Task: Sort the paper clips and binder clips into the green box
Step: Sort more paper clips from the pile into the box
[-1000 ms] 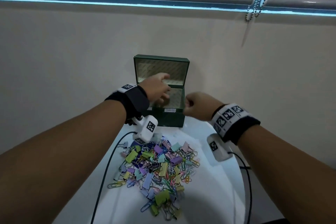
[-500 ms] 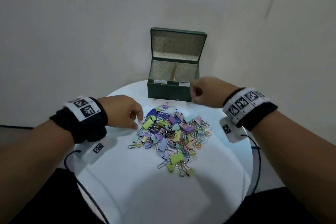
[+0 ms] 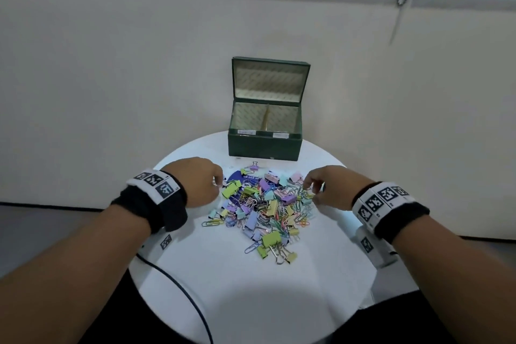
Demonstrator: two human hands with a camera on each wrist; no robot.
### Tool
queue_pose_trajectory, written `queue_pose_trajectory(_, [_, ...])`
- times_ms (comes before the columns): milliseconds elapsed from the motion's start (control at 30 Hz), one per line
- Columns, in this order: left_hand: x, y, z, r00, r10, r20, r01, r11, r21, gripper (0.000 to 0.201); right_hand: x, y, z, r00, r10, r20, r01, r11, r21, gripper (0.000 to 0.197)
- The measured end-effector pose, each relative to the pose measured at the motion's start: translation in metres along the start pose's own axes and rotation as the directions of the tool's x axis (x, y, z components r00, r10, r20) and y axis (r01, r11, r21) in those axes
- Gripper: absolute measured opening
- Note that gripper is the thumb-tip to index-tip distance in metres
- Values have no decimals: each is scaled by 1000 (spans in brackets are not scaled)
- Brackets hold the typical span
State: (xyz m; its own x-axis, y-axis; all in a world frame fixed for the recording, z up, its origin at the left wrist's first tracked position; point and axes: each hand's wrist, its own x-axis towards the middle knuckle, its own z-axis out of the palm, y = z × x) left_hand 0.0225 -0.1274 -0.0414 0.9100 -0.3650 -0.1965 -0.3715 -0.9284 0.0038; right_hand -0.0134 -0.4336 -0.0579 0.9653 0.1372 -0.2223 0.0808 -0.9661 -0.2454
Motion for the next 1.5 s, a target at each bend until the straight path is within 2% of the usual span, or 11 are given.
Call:
queue_pose_trajectory(300, [-4,-3,9,997,75,-21,-77,991,-105,19,-1,-5,7,997,14,-72,-11,999,37,26])
queue_pose_trajectory(433, [-2,-5,11,998,58,-31,-61,993,-100,19,1,-4,1,986,-28,-162,34,999,36,13])
queue_pose_trajectory(567, [-1,-5,11,996,67,-61,-70,997,-39,13,2,0,-1,966,4,-258,23,995,101,17])
queue_pose_trajectory(633, [0,-5,13,997,52,-63,-53,999,-10,15,1,0,-1,971,32,-236,2,990,143,17])
queue_pose_trajectory(767, [2,-4,12,992,58,-108,-53,997,50,25,5,0,4,985,33,-166,-21,997,77,19])
queue_pose_trajectory(900, [6,-3,6,969,64,-240,-76,996,-41,11,5,3,8,994,55,-95,-59,998,-36,13])
queue_pose_trajectory(1000, [10,-2,7,983,76,-165,-95,989,-114,21,8,3,11,998,40,-45,-43,997,-63,13])
queue_pose_trajectory(1133, [13,0,4,993,95,-63,-101,990,-98,29,8,-2,15,999,16,-37,-19,996,-89,17])
queue_pose_trajectory(1367, [12,-6,6,992,-51,-116,52,999,9,18,8,2,12,994,28,-108,-32,999,-41,16])
queue_pose_trajectory(1433, [13,-5,6,989,-39,-140,36,999,-20,23,7,6,11,992,55,-117,-61,997,-43,15])
queue_pose_trajectory(1500, [14,2,5,986,45,-158,-57,996,-70,28,8,6,12,993,65,-100,-71,996,-55,16])
